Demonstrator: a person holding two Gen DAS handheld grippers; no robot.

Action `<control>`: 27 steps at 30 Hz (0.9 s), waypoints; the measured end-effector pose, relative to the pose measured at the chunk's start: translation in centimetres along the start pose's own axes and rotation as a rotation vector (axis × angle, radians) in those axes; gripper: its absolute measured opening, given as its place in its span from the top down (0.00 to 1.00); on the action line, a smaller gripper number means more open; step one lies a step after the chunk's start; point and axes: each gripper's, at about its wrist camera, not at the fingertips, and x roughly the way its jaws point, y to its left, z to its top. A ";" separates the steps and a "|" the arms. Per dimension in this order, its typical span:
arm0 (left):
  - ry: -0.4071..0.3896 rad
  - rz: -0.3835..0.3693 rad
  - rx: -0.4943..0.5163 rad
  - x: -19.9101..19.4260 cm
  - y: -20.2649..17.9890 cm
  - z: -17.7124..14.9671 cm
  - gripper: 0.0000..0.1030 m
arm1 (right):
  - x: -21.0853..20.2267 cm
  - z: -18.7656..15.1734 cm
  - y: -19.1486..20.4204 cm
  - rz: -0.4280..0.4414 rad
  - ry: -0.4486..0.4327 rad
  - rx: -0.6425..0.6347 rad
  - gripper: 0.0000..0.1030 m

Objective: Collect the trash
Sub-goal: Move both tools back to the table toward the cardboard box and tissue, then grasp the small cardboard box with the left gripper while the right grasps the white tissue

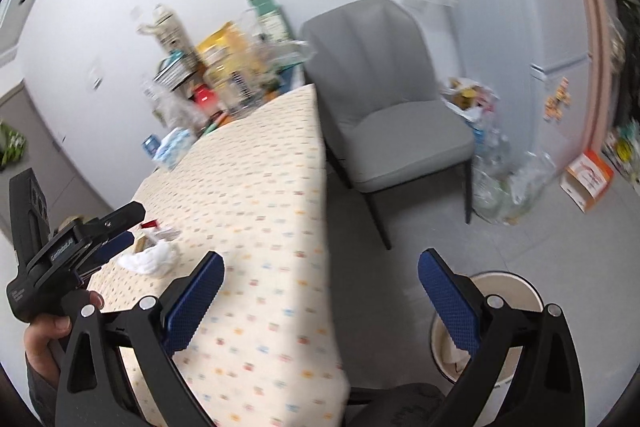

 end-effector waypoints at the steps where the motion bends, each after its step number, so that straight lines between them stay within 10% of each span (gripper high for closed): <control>1: -0.006 0.013 -0.015 -0.3 1.0 0.3 0.06 | 0.4 0.2 1.1 0.009 0.004 -0.019 0.07; 27: 0.152 0.066 -0.260 1.4 19.3 3.3 0.49 | 8.6 0.7 17.0 0.105 0.126 -0.264 0.12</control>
